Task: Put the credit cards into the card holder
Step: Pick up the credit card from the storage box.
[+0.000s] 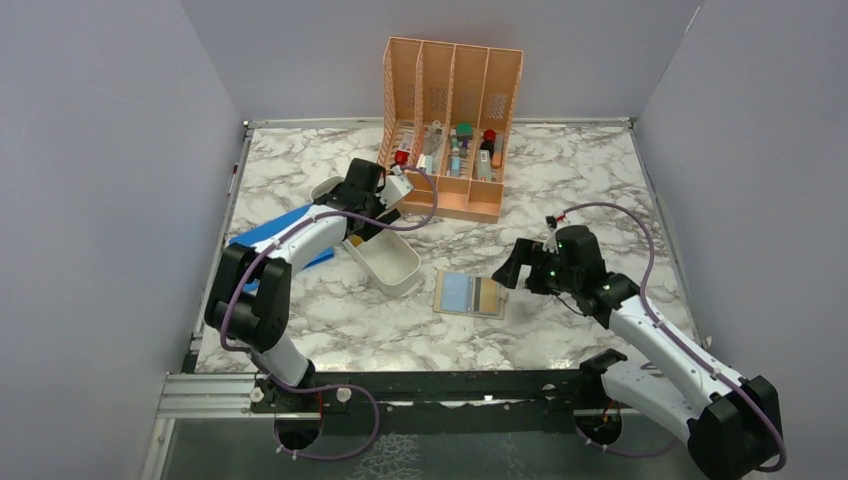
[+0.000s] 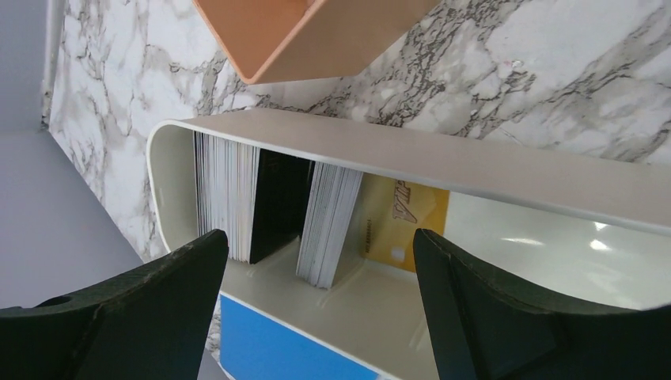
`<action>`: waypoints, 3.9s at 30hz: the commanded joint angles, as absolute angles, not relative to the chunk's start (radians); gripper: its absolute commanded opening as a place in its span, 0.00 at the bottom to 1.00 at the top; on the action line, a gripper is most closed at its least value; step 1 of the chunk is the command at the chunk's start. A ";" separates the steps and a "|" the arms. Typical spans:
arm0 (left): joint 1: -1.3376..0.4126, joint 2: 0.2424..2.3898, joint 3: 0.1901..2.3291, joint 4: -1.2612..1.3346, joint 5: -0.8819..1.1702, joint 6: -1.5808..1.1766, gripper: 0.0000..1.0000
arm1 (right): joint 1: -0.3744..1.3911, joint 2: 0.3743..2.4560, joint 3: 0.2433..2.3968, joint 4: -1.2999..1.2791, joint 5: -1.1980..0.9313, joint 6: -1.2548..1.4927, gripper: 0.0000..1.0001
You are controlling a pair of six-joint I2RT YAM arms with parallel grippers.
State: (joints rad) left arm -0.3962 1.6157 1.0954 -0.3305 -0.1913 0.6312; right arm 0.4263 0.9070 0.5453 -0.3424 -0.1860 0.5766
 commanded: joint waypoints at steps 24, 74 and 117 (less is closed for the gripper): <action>-0.298 1.774 1.166 -0.149 -0.276 0.726 0.89 | 0.431 1.015 0.590 -0.328 -0.200 0.558 0.99; -0.255 1.782 1.200 -0.185 -0.270 0.739 0.43 | 0.431 1.027 0.609 -0.358 -0.212 0.558 0.99; -0.254 1.549 1.290 -0.394 0.019 0.403 0.00 | 0.431 1.026 0.626 -0.408 -0.284 0.553 1.00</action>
